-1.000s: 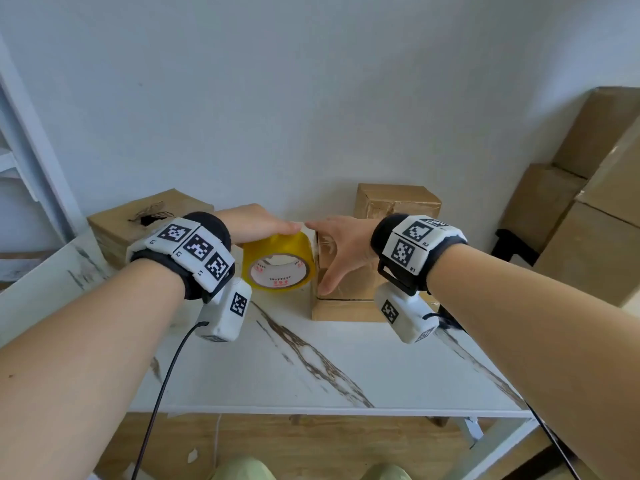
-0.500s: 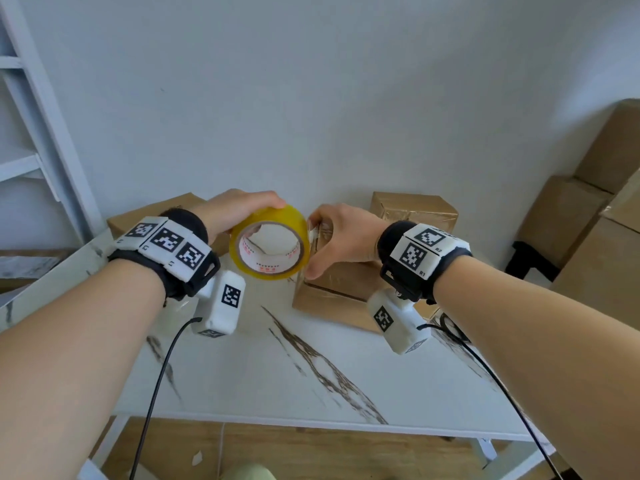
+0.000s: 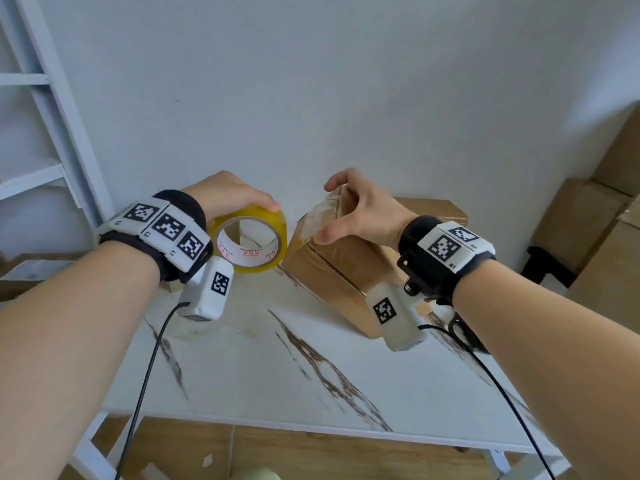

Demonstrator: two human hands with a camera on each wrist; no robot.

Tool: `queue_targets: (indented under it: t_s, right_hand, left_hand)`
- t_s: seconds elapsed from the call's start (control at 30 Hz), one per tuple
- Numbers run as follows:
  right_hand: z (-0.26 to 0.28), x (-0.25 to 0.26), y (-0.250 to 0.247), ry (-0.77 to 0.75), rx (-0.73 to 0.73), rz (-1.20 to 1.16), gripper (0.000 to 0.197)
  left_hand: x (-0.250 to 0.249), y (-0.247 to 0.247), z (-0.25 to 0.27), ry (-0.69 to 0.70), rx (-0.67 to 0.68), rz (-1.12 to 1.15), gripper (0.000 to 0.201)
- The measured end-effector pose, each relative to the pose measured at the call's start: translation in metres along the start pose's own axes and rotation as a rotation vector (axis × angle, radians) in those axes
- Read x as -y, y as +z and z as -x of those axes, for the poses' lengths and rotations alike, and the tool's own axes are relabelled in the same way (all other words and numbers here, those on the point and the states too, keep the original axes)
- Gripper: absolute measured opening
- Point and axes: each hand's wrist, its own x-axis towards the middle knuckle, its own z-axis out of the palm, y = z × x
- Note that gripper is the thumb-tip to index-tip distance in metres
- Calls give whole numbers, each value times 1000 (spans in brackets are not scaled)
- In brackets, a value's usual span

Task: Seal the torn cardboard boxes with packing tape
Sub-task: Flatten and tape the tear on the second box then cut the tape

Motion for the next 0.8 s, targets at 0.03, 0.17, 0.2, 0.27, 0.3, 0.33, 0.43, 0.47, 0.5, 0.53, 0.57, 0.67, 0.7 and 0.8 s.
queue_targets:
  t_s: [0.03,0.17,0.2,0.27,0.3,0.33,0.43,0.47,0.5,0.53,0.57,0.67,0.7,0.8]
  right_hand:
    - [0,-1,-1,-6,-6,-22,64]
    - [-1,-3,-1,-28,-29,-117,67]
    - [-2,-3,-1,-29,-28,-137,69]
    - [-3,-4,-1,-21,-19,-141,74]
    - [-3,-4,-2,-18,-5,-137,75]
    - [-2,-5,-3,-18,8,-140,76]
    - [2,-10,-11,-16,12,-170,78]
    - [3,-12,-14,-15,7,-192,78]
    - [4,-14,-17,-15,2,-216,79]
    - [4,-16,-21,-15,-4,-238,80]
    - [6,-19,-25,-13,-6,-260,79]
    - [8,-27,-36,10,35,-316,77]
    - [9,-29,-38,13,56,-315,77]
    - [11,-33,-44,14,74,-257,80]
  left_hand:
    - [-4,-2,0,13,-11,-23,34]
    - [-20,-6,-2,71,-101,-114,36]
    - [-22,-5,-2,67,-105,-148,38]
    - [-24,-1,0,43,-82,-196,36]
    - [-25,0,1,35,-59,-202,33]
    - [-26,2,1,43,-38,-202,31]
    - [-36,6,3,101,-54,-173,40]
    - [-41,7,5,136,-73,-159,39]
    - [-47,7,6,167,-84,-148,36]
    - [-52,7,6,199,-90,-136,36]
    - [-56,8,7,222,-92,-122,38]
    - [-61,11,7,229,-107,-60,36]
    - [-61,12,6,215,-111,-41,35]
    - [-61,16,6,188,-125,-15,41]
